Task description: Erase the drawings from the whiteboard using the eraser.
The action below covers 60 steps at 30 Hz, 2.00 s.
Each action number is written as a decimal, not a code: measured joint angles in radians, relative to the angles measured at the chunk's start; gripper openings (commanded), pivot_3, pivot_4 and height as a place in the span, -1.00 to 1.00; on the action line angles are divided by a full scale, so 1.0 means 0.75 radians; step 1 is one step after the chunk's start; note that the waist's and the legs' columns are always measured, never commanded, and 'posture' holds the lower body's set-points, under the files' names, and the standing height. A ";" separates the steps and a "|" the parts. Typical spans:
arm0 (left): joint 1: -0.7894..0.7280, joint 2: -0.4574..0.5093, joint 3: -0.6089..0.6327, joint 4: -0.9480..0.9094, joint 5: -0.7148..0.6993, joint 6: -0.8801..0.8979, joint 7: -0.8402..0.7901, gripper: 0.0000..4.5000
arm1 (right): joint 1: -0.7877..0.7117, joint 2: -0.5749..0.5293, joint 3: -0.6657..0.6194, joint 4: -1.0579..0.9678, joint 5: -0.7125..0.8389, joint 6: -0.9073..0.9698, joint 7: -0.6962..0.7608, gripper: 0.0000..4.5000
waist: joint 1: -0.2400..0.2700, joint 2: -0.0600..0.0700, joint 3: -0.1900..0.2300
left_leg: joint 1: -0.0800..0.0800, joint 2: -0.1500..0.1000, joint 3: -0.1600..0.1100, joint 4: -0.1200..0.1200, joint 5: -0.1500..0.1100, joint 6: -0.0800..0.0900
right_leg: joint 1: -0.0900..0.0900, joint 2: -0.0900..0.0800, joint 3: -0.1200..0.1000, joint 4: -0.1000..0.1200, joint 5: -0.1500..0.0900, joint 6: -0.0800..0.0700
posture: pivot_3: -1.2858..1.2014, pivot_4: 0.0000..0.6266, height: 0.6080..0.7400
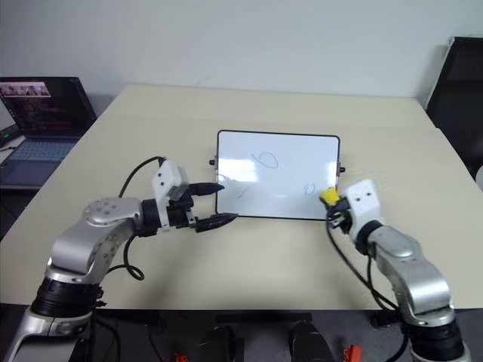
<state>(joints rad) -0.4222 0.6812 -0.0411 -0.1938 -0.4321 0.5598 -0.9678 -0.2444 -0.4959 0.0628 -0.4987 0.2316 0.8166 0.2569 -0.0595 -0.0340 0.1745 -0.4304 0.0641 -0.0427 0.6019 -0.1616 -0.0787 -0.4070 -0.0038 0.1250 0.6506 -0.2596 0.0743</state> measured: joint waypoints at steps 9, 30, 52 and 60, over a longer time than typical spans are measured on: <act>-0.009 0.006 -0.018 -0.037 -0.038 0.009 -0.099 1.00 | -0.276 0.077 0.161 0.369 -0.266 -0.194 -0.064 -0.45 | 0.005 0.000 0.000 | -0.002 0.000 0.000 -0.004 0.000 0.000 | -0.002 0.000 -0.001 -0.001 0.000 0.001 | 0.03 -0.52 1.00; -0.009 0.005 -0.018 -0.060 -0.047 0.034 -0.097 1.00 | -0.247 -0.011 0.245 0.355 -0.437 -0.157 0.120 -0.45 | 0.000 -0.002 -0.001 | 0.001 0.000 -0.001 0.010 0.002 0.002 | 0.000 0.000 0.000 0.011 0.000 -0.001 | 0.03 -0.52 1.00; -0.010 0.004 -0.020 -0.094 -0.054 0.087 -0.093 1.00 | -0.249 0.003 0.221 0.338 -0.503 -0.126 0.185 -0.45 | -0.008 -0.002 0.000 | 0.001 0.000 0.000 0.007 0.002 0.002 | -0.002 0.000 0.000 0.012 0.000 -0.001 | 0.03 -0.52 1.00; -0.010 0.002 -0.020 -0.101 -0.057 0.094 -0.092 1.00 | -0.215 -0.013 0.261 0.292 -0.495 -0.058 0.266 -0.45 | -0.020 -0.002 0.000 | 0.001 -0.001 0.000 0.009 0.002 0.002 | -0.003 0.000 0.001 0.011 0.000 -0.001 | 0.03 -0.52 1.00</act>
<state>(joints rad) -0.4295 0.6830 -0.0562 -0.2693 -0.4746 0.6301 -1.0365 -0.4058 -0.5055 0.2586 -0.2800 -0.1397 0.7732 0.4563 -0.0745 -0.0357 0.1742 -0.4296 0.0636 -0.0430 0.6084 -0.1604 -0.0771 -0.4091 -0.0039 0.1257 0.6592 -0.2597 0.0735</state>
